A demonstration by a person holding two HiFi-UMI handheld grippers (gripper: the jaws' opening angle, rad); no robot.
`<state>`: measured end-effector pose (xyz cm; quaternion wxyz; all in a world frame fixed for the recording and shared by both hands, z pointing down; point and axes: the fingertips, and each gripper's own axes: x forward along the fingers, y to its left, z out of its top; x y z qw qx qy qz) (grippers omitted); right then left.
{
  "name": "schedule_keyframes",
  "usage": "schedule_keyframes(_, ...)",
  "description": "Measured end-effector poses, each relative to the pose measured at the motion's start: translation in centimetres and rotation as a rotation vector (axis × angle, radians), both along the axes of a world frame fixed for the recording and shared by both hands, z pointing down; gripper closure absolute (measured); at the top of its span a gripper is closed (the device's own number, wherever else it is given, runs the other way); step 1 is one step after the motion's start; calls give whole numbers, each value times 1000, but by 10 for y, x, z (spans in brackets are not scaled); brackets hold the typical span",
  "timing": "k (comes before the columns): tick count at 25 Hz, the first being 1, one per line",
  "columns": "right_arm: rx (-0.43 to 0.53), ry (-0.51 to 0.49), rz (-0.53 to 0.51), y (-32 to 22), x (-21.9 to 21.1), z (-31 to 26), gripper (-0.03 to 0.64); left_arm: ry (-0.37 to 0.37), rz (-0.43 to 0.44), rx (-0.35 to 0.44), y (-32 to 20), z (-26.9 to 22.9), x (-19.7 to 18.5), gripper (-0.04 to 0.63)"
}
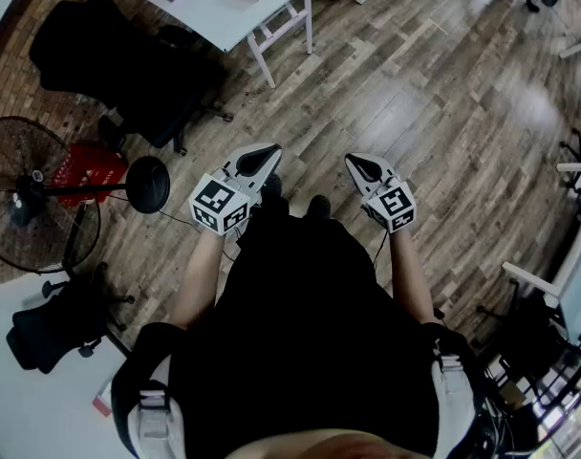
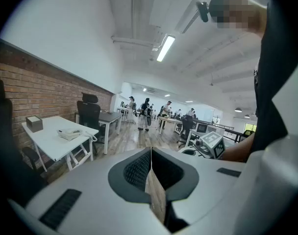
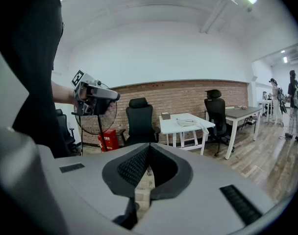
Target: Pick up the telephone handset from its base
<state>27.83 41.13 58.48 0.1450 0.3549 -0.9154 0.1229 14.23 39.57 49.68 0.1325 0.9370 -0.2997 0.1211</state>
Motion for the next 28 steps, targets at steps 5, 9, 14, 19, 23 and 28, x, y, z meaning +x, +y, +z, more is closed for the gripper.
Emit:
schedule_keyframes(5,21,7,-21,2,2,-9,621,0,-37,3,3,-3,0,575)
schedule_keyframes(9,35,37,-15,-1,3,-12,621,1,-60,16,4,-7,-1,575)
schedule_keyframes(14,85,66,-8,-1,-3,-17,617,-3,-77,21,12,-7,-8,575)
schedule_keyframes(19,135,5,42,-7,-4,-26,304,-16,-98,24,18,-8,-15,575)
schedule_keyframes(23,238,39,138,-16,1,-31,37,-17,-118,25,23,-7,-21,575)
schedule_keyframes(28,238,48,130,-21,-8,-27,37,-13,-137,11,25,1,-32,575)
